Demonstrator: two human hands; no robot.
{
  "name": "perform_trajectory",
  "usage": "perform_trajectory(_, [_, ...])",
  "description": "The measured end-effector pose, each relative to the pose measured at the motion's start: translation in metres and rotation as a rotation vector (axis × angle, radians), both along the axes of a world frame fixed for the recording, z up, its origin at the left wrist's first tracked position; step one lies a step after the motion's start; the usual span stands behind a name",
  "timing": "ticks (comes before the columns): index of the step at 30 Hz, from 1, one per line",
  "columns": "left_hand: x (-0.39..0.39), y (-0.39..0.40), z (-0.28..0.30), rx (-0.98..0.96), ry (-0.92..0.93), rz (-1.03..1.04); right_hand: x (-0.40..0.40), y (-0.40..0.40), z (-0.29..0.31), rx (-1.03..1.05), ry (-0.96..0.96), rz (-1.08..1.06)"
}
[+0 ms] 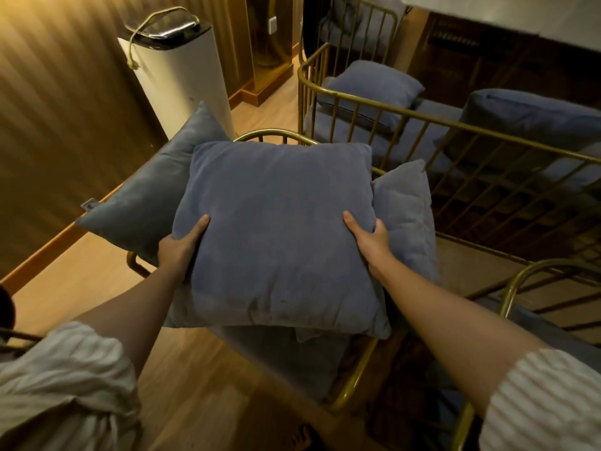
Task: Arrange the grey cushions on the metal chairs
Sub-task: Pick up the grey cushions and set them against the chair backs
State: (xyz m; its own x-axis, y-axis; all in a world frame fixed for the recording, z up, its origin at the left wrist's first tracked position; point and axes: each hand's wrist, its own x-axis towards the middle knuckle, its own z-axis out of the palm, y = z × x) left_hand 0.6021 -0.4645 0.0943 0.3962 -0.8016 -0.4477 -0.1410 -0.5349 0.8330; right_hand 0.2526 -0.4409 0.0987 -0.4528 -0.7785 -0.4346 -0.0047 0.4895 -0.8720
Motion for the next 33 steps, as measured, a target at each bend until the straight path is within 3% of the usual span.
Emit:
perform_trajectory(10, [-0.053,0.048,0.088,-0.216,-0.138,-0.008,-0.043,0.083,0.044,-0.181,-0.107,-0.110])
perform_trajectory(18, [-0.190,0.122,0.157,-0.413,-0.159,-0.065,-0.165,0.208,0.088,-0.263,-0.113,-0.284])
perform_trajectory(25, [-0.326,0.218,0.152,-0.488,-0.237,-0.279,-0.285,0.365,0.098,-0.214,-0.165,-0.403])
perform_trajectory(33, [-0.469,0.309,0.135,-0.577,-0.269,-0.515,-0.398,0.526,0.068,0.037,-0.127,-0.403])
